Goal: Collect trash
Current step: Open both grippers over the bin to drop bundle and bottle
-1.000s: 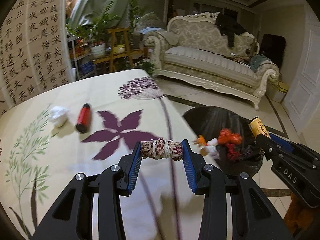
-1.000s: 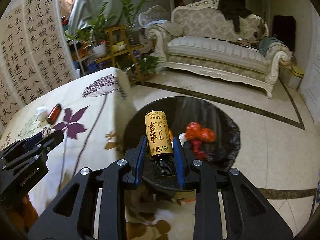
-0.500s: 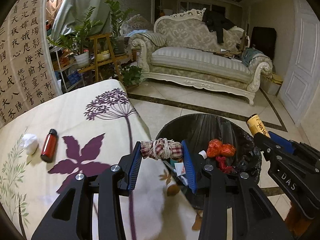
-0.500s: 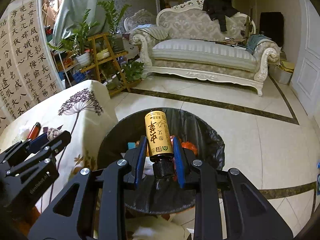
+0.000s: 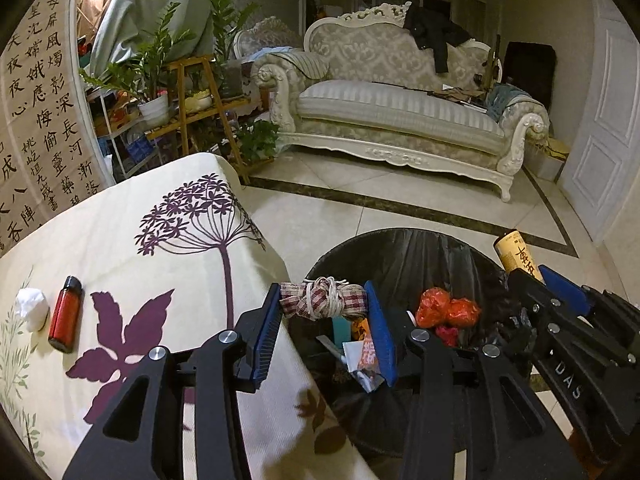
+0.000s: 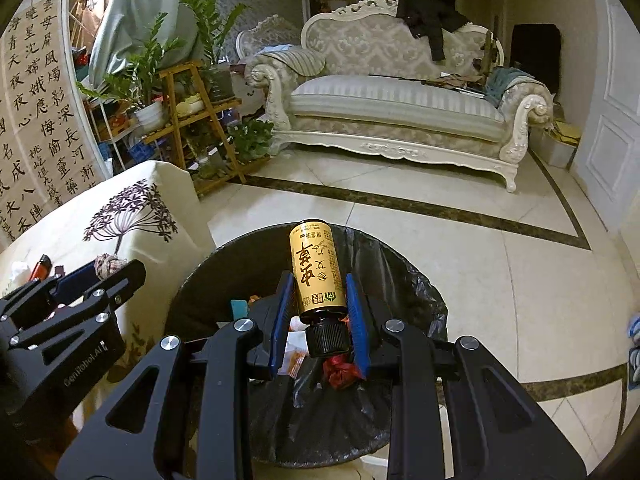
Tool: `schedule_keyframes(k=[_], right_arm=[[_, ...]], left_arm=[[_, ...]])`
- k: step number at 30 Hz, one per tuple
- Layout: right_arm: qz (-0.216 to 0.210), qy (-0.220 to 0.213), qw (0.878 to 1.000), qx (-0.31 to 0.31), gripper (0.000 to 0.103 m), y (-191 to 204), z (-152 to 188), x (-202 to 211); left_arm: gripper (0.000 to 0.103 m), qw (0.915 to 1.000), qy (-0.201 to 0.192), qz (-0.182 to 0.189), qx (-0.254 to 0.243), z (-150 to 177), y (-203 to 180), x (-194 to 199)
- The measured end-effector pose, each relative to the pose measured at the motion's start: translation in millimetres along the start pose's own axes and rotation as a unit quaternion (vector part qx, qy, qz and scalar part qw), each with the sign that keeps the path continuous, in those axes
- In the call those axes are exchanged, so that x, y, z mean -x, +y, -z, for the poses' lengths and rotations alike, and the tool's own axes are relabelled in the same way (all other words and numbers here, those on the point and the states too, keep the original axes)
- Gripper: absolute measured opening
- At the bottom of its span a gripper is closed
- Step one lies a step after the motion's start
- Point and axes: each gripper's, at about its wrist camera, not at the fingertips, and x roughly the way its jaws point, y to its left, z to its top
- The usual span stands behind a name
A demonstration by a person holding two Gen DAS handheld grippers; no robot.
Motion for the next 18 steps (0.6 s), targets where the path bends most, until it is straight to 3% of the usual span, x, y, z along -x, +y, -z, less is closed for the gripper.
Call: schedule_keyframes(k=[5,7,13,18], right_arm=[[0.006,0.001,1.000,-0.005,0.029,-4.2,-1.5,-4.4],[0.009,0.000,1.000,-0.007,0.037,-5.1,-1.6,-3.9],[0.013,-0.005,1.000,-0.007,0.042,-5.3,-3.2,1.6],[0.017,-0.010,1.000,-0.008,0.047,-5.8,-3.0,9.4]], left_arm=[[0.052,0.9999,0.010,0.000,0.002,-0.4,-2.7,-5.6],[0.054,0.9999,0.012,0.002,0.002,-0.7,-2.3,-6.2],[0.071,0.9999,0.006,0.003,0.012,-0.2,0.3,-2.6],[0.074,0.9999,0.002,0.004,0.015,-0.3,1.5,-0.8]])
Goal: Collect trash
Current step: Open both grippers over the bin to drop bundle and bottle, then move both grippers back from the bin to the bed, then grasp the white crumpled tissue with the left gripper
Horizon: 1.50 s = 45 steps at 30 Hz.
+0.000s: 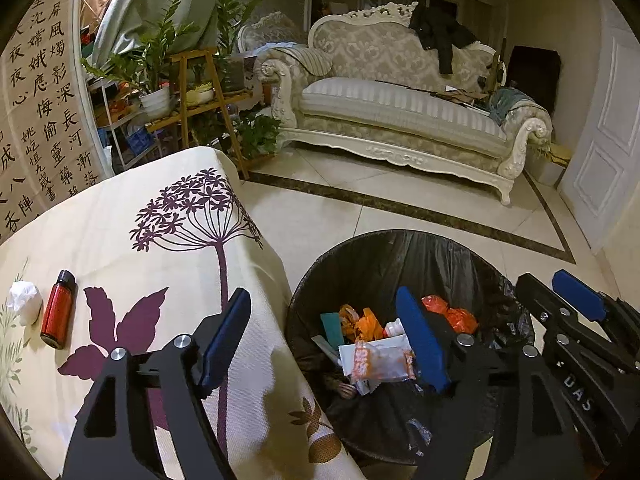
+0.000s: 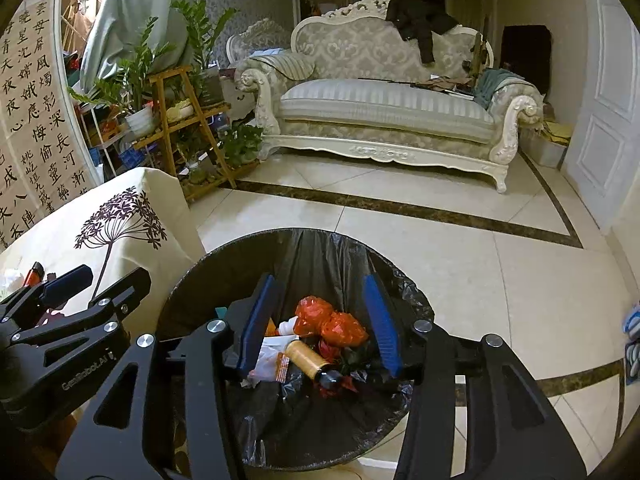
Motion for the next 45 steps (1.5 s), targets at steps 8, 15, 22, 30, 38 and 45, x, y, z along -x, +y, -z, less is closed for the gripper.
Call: schedule_keyframes(k=[8,15,22,30,38,45], right_arm=[[-0.002,-0.009,1.000,-0.012,0.069,-2.7,4.5,12.8],[-0.003,-0.029,0.999,-0.015,0.086,20.5,9.1,24.9],[-0.047,-0.014,0.999,0.006,0.086,62.8,11.2,26.6],[-0.095,0.004,0.995,0.040,0.086,121.5,8.9,23.0],[-0.128,0.020,0.989,0.075,0.086,178.6,4.7,11.1],[-0.148,0.030,0.984,0.092,0.086,219.1,-1.2,-0.9]], left_arm=[[0.077,1.0000,-0.003,-0.002,0.007,3.3,5.4,10.0],[0.079,0.9992,-0.018,-0.028,0.020,10.5,38.6,35.2],[0.079,0.9951,-0.024,-0.079,0.055,24.2,97.2,57.3],[0.080,0.9835,-0.018,-0.151,0.098,35.0,172.5,65.6],[0.080,0.9736,-0.003,-0.190,0.126,35.9,236.6,52.9],[0.080,0.9766,0.016,-0.167,0.135,28.5,263.1,33.1]])
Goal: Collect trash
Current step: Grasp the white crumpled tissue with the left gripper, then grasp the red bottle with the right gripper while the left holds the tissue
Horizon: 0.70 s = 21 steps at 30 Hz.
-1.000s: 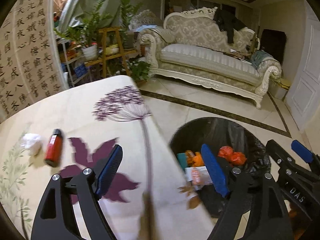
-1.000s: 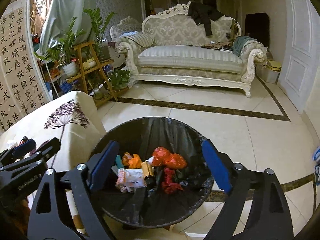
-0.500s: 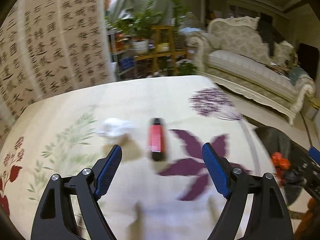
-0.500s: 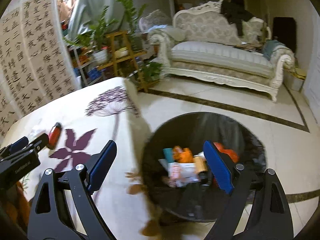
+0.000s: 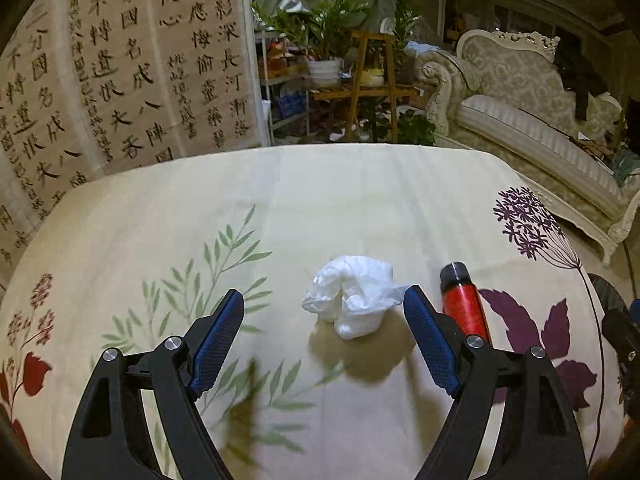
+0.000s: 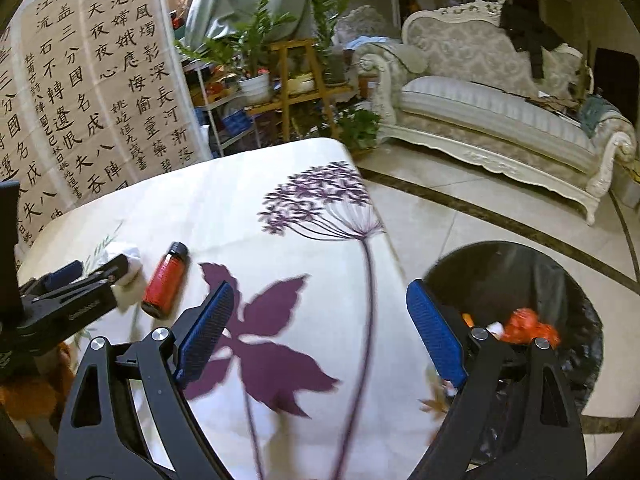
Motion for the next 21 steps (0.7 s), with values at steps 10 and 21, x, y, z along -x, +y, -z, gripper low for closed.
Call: schedule_keyframes(k=[10,21], right_arm=[[-0.018,0.010,1.000,0.024,0.086,31.5,-8.0,-15.7],[-0.046,0.039,0.996,0.060,0.068,71.6,-4.0,-29.1]], left_arm=[[0.037,0.9979,0.016,0.057,-0.025,-3.9,-2.1,-10.2],[0.035,0.9998,-0.006,0.015,-0.009,8.8,31.9,13.3]])
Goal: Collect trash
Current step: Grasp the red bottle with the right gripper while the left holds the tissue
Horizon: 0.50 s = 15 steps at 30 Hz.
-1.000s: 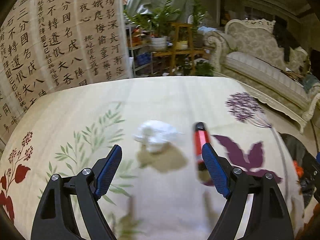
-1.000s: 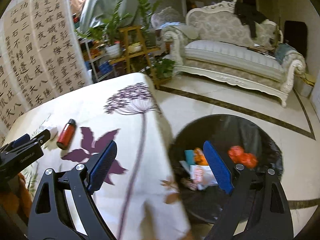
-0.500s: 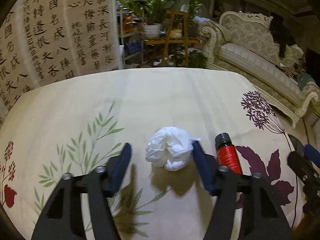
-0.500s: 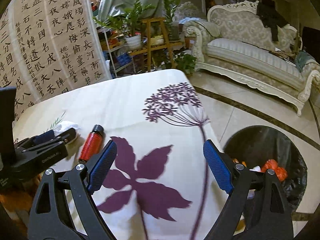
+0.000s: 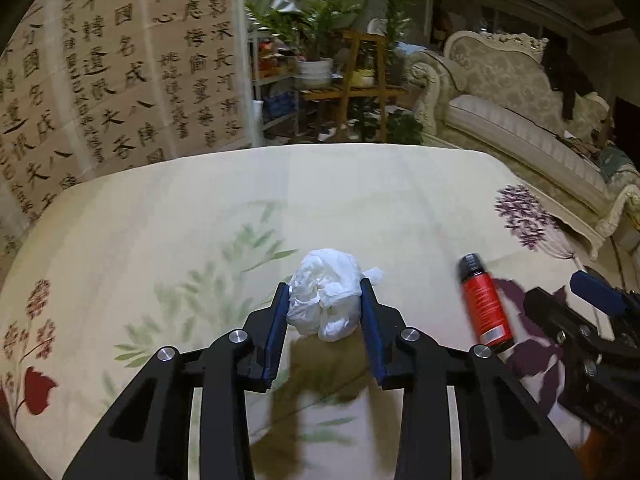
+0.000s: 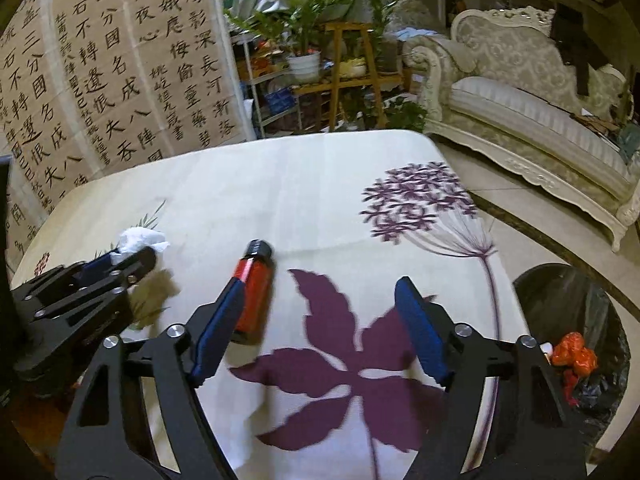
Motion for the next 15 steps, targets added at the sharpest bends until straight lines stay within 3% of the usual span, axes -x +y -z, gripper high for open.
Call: schedule_keyframes(k=[2,8,15], right_arm=[[-0.005,0.010,1.000,0.007,0.060,8.3,-0.2,-5.7],[-0.010,0.018,1.000,0.021,0.053,26.6,-4.3,-12.5],[-0.010,0.040,0.999,0.029,0.038,38.3,-6.0,-26.1]], left_arm=[[0.035,0.9998,-0.003,-0.017,0.005,2.1,10.4,4.3],[0.035,0.9987,-0.009,-0.046,0.019,8.9,36.5,14.7],[0.035,0.9983,-0.008,-0.046,0.034,14.6,50.7,18.2]])
